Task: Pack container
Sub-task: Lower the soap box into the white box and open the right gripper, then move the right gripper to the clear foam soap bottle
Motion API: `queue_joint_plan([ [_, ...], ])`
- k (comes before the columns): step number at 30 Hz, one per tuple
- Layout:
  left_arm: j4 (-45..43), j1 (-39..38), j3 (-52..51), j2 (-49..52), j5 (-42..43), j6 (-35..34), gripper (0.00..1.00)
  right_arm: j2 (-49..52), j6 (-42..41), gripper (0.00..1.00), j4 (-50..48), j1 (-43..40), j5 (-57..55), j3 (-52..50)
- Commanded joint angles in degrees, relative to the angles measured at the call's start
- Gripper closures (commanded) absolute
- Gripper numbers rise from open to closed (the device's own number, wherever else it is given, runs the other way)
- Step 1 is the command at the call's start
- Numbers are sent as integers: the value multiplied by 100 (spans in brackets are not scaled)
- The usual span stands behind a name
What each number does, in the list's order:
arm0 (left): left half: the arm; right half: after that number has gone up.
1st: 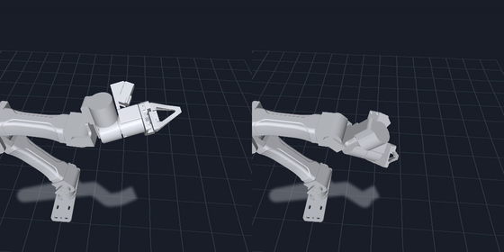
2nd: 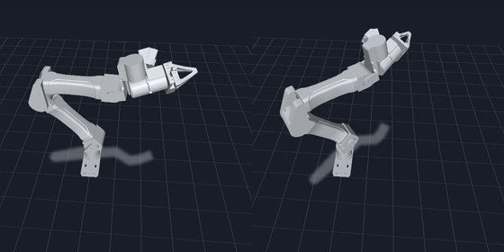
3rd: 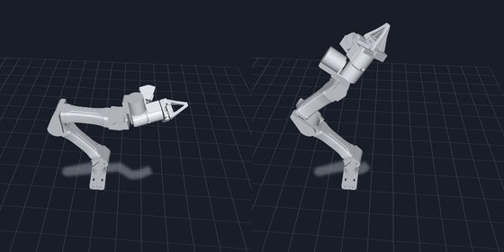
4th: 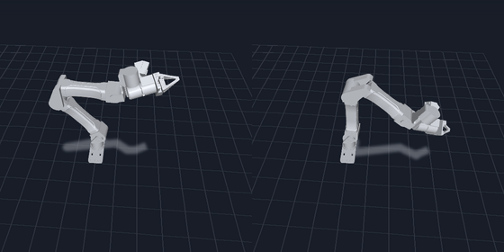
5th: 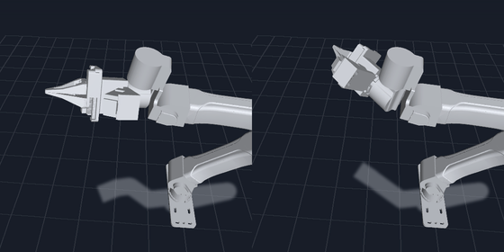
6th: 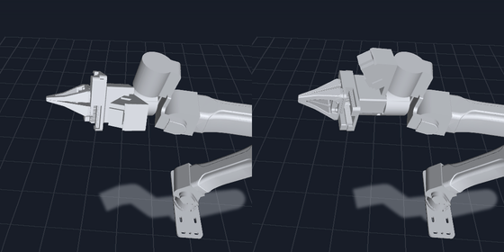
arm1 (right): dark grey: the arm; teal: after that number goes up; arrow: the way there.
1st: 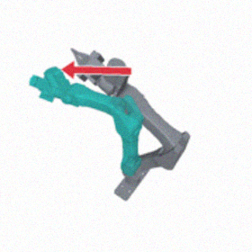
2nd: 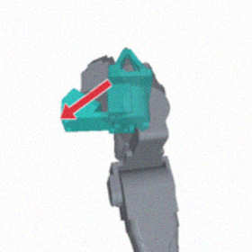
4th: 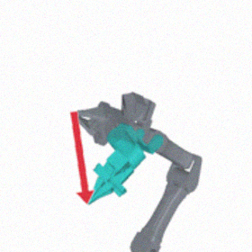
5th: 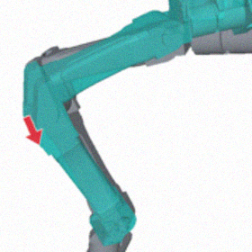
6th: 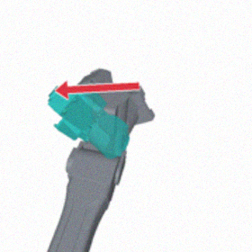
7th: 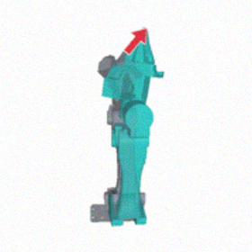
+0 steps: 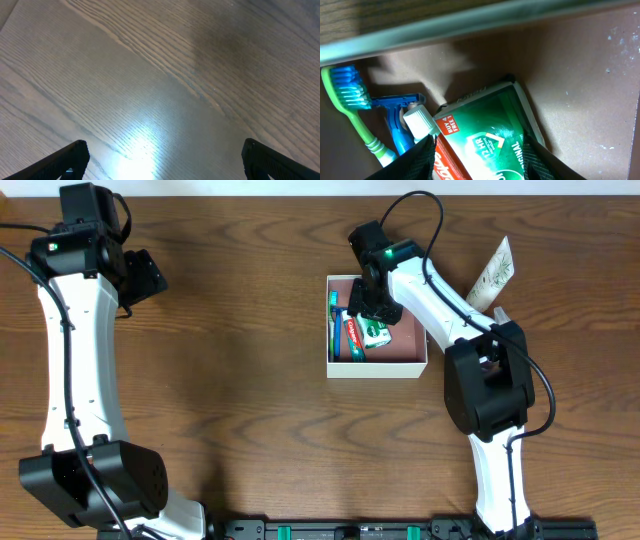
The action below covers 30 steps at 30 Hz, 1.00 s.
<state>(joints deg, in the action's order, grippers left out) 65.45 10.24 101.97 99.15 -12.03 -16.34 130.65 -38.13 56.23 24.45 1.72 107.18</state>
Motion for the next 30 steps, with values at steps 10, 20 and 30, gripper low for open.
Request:
queue_joint_plan([
  [10, 9, 9, -20, 9, -46, -28, 2, -92, -50, 43, 166, -190, -70, 531],
  [20, 9, 9, -20, 9, -46, -28, 2, -966, 1025, 34, 1290, -651, -494, 1908],
  [30, 9, 9, -20, 9, -46, -28, 2, -2457, 1753, 34, 2275, -1471, -1014, 2041],
])
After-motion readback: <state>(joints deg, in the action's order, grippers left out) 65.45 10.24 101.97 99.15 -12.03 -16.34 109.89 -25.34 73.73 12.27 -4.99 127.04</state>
